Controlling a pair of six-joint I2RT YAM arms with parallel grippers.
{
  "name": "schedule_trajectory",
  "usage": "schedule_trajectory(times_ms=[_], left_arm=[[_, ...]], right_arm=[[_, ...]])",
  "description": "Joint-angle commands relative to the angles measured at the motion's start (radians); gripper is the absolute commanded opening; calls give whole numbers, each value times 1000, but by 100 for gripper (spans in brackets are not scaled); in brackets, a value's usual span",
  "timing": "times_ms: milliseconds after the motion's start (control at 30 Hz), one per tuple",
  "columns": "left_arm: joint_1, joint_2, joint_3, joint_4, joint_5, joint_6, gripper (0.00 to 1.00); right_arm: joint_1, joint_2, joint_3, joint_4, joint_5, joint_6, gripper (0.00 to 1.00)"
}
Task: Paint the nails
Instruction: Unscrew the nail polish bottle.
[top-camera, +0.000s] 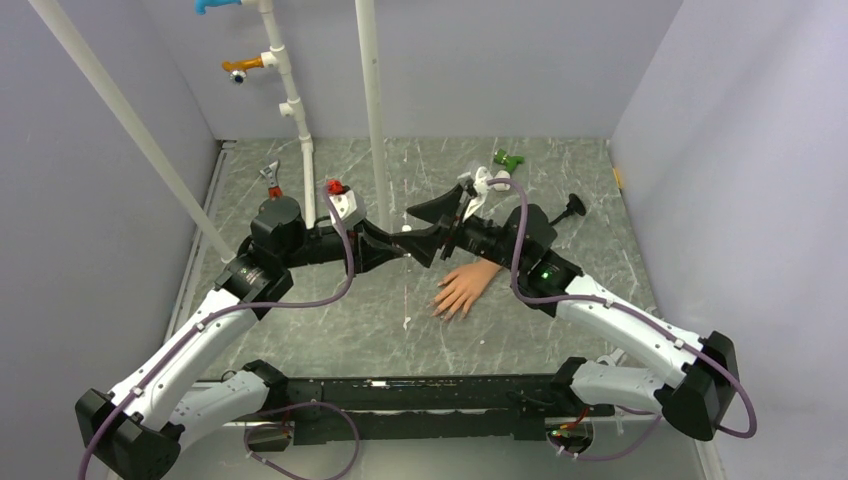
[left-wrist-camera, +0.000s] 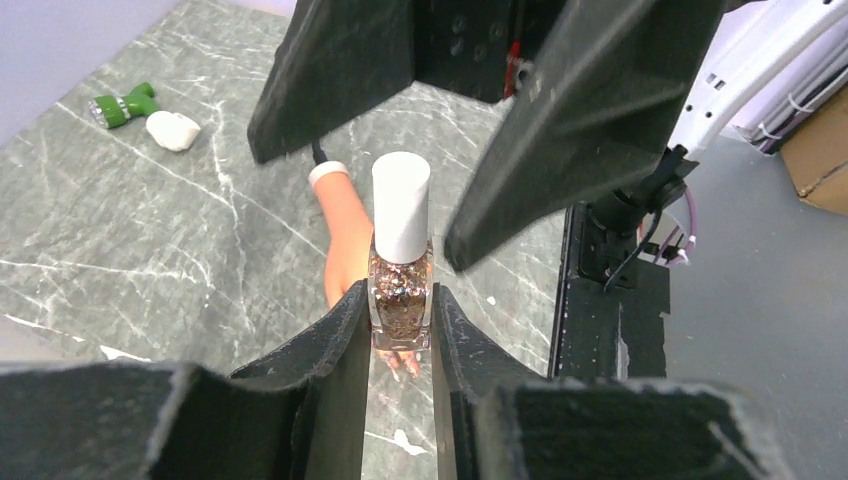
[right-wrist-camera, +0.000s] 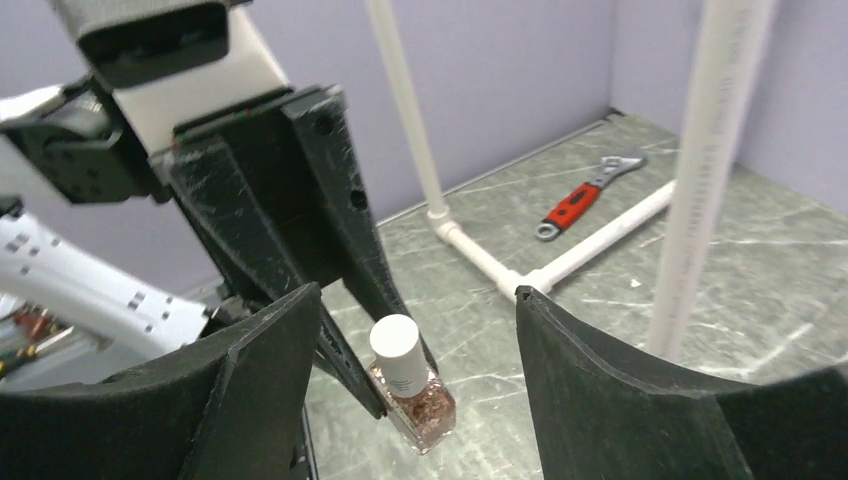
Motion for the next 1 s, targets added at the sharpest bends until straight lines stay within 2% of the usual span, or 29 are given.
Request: schedule_trajectory(times_ms=[0, 267, 600, 967], left_arm=[[-3, -7, 36, 35, -82, 0, 0], [0, -5, 36, 39, -93, -11, 0], [5, -13, 28, 53, -93, -23, 0], [9, -18, 25, 58, -96, -27, 0]], right_arm=[[6, -42, 72, -44, 188, 52, 72], [93, -9, 132, -129, 345, 10, 65], [224, 24, 162, -146, 606, -65, 61], [304, 55, 149, -107, 715, -121, 46]])
